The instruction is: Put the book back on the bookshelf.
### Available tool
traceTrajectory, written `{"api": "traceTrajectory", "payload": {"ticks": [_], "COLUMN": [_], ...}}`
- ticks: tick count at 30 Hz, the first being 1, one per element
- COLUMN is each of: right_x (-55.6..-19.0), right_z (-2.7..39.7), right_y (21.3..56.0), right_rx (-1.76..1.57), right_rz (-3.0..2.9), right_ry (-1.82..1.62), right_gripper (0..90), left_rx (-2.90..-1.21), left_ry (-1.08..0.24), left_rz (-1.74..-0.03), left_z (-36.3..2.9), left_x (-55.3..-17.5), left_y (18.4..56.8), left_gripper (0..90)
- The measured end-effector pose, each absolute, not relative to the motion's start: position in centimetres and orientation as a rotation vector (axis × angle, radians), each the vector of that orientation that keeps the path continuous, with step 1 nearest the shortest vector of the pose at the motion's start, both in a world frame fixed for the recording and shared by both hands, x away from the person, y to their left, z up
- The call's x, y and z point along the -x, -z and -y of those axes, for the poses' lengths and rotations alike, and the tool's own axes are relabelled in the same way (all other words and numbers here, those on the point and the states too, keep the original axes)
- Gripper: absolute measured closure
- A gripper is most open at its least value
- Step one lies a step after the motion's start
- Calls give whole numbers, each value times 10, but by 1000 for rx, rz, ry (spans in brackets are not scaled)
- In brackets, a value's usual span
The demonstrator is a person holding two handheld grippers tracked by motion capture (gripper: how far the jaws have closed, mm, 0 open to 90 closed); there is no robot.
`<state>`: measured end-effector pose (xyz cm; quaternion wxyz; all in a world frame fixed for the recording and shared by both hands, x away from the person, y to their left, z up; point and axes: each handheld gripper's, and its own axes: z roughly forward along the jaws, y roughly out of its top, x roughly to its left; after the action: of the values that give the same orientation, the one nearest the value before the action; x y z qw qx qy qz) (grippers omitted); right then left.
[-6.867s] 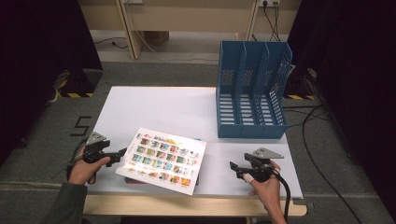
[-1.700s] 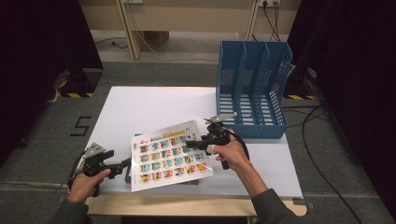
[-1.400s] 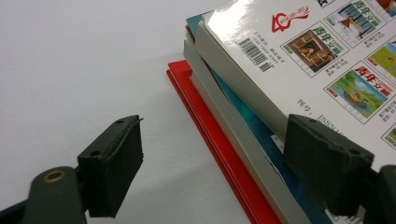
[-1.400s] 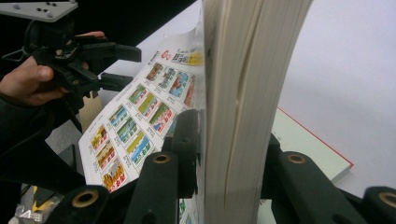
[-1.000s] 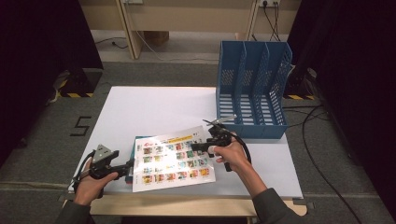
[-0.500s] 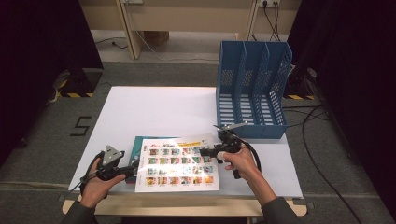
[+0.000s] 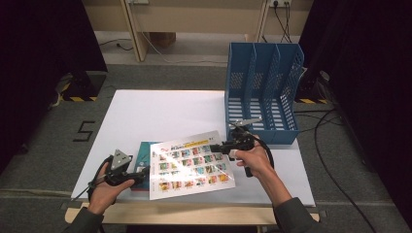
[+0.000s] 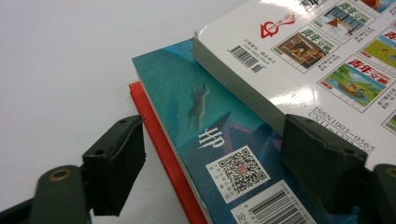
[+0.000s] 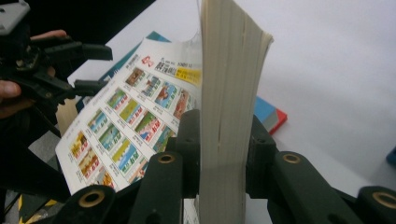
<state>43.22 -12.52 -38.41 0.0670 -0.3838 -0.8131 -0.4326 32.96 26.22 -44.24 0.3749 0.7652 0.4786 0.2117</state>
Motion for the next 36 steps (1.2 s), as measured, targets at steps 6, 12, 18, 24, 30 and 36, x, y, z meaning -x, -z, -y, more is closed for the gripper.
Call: {"api": "traceTrajectory", "payload": {"ticks": [6, 12, 18, 24, 30, 36], "right_x": [-439, -446, -453, -456, -456, -453], "right_z": [114, 107, 108, 110, 111, 108], "right_y": [355, 327, 289, 264, 234, 206], "right_rx": [1088, 1058, 1068, 1084, 1071, 1075], "right_rz": [2505, 2559, 2618, 2668, 2745, 2831], "right_ry": [1337, 1350, 1367, 1386, 1400, 1376], "right_gripper": [734, 734, 735, 735, 736, 735], "left_rx": [-1903, -1836, -1797, -1775, -1816, -1920], "left_ry": [-502, -488, -514, -530, -585, -542], "left_rz": [-1225, -1259, -1343, -1434, -1501, -1524], "left_z": [-268, -283, -307, -330, -346, -348], "left_x": [-330, -334, -340, -347, -355, -360], "left_y": [441, 439, 442, 452, 467, 483], "left_gripper": [170, 165, 166, 167, 167, 152]}}
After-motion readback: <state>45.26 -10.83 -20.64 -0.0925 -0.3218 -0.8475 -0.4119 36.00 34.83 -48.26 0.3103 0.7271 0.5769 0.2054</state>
